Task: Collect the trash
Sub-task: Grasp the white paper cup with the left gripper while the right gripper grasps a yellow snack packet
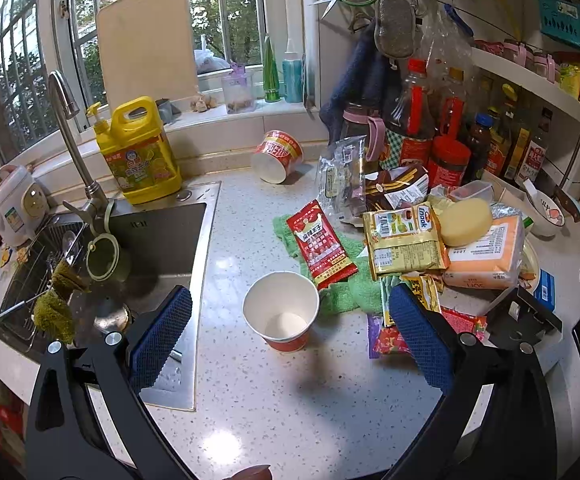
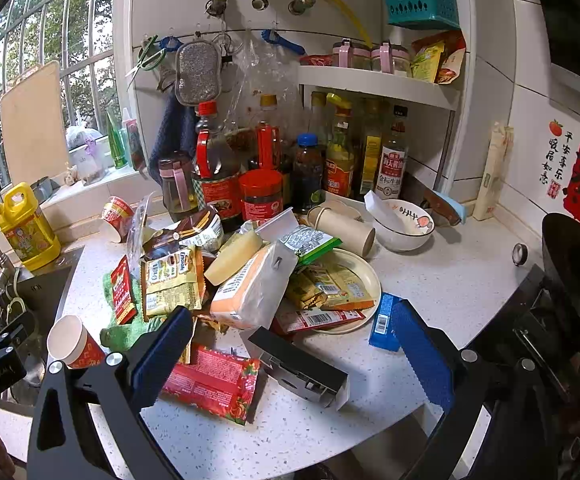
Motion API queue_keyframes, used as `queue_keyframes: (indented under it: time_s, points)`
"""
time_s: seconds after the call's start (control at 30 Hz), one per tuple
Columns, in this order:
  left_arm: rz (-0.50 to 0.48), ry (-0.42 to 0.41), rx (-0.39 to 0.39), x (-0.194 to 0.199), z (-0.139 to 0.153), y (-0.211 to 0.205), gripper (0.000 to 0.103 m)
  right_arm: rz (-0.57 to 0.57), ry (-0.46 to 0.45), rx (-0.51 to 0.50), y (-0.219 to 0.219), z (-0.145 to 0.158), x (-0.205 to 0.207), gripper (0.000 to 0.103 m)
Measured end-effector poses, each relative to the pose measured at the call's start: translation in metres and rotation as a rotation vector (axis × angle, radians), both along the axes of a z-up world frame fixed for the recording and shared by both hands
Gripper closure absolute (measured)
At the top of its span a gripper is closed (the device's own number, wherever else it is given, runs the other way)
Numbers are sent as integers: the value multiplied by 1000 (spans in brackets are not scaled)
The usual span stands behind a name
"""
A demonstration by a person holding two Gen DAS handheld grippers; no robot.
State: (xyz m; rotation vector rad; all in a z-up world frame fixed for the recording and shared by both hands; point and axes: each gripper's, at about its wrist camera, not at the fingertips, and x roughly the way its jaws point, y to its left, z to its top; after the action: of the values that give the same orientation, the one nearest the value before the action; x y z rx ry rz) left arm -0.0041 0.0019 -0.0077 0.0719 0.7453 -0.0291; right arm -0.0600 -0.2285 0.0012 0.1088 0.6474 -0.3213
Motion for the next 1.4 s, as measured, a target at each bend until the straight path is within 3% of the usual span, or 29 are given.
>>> queue_keyframes:
  time_s: [0.27, 0.37, 0.5, 0.67, 0.8, 0.93, 1.0, 1.03, 1.07, 1.23, 1.4]
  points:
    - [21, 33, -15, 5, -14, 18, 6, 12, 5, 5, -10, -7, -3, 5]
    - [65, 84, -39, 8, -33, 42, 6, 129, -3, 37, -5, -18, -7, 5]
    - [109, 113, -38, 9, -49, 66, 6, 334, 34, 13, 35, -38, 3, 5]
    - [171, 152, -42, 8, -64, 92, 6, 431, 137, 35, 79, -81, 48, 5]
    - [175, 158, -39, 5, -68, 97, 6, 391, 225, 74, 92, -122, 97, 5]
    - [158, 159, -29, 9, -72, 94, 6, 345, 306, 51, 95, -149, 135, 5]
    - [147, 163, -23, 15, -77, 90, 6, 341, 324, 60, 95, -157, 146, 18]
    - [140, 165, -22, 18, -80, 87, 6, 376, 336, 89, 95, -161, 150, 39]
    - [130, 169, -16, 23, -84, 84, 6, 403, 360, 119, 96, -165, 153, 46]
    - [70, 194, -48, 40, -102, 73, 6, 405, 316, 150, 92, -152, 141, 58]
    - [-10, 159, -97, 62, -111, 55, 7, 415, 237, 147, 88, -120, 117, 60]
